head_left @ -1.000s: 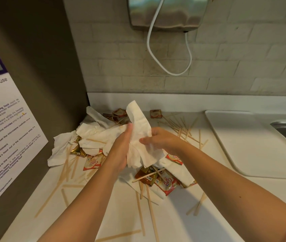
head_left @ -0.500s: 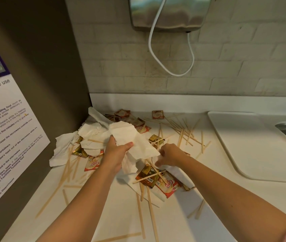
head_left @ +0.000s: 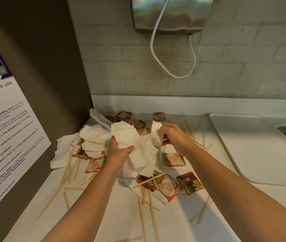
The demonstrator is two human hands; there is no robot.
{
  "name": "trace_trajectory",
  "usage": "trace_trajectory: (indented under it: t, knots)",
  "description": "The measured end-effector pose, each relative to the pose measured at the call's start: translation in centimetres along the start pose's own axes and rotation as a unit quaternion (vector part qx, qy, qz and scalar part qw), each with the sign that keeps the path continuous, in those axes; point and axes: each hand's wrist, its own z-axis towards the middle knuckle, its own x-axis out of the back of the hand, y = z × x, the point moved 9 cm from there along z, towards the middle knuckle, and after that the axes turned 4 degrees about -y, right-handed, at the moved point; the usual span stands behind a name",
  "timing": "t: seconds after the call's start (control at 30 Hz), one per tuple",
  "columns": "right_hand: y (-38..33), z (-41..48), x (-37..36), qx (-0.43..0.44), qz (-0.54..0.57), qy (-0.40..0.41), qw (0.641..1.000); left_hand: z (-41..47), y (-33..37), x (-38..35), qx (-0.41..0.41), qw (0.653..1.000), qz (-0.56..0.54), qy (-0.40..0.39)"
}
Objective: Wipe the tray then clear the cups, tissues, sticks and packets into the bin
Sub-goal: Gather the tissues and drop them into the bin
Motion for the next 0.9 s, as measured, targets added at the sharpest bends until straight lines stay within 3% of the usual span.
trace_trajectory:
  t: [0.23,0.53,0.9]
  knots:
    - [-5.1,-2.0,-1.5,0.118,-0.041,-0.017,0.992,0.1,0.7,0.3,-0.036,0.997,0.069,-0.003]
    - [-9.7,-3.4,-2.8,0.202,0.009,-0.04,0.978,-0.2,1.3,2.1,-0.058,0.986,0.146,0.047]
    - [-13.3,-4.1,-2.5,0.222,0.035,-0.016,0.974,-0.4,1.7,4.8,-0.074,0.986,0.124,0.084]
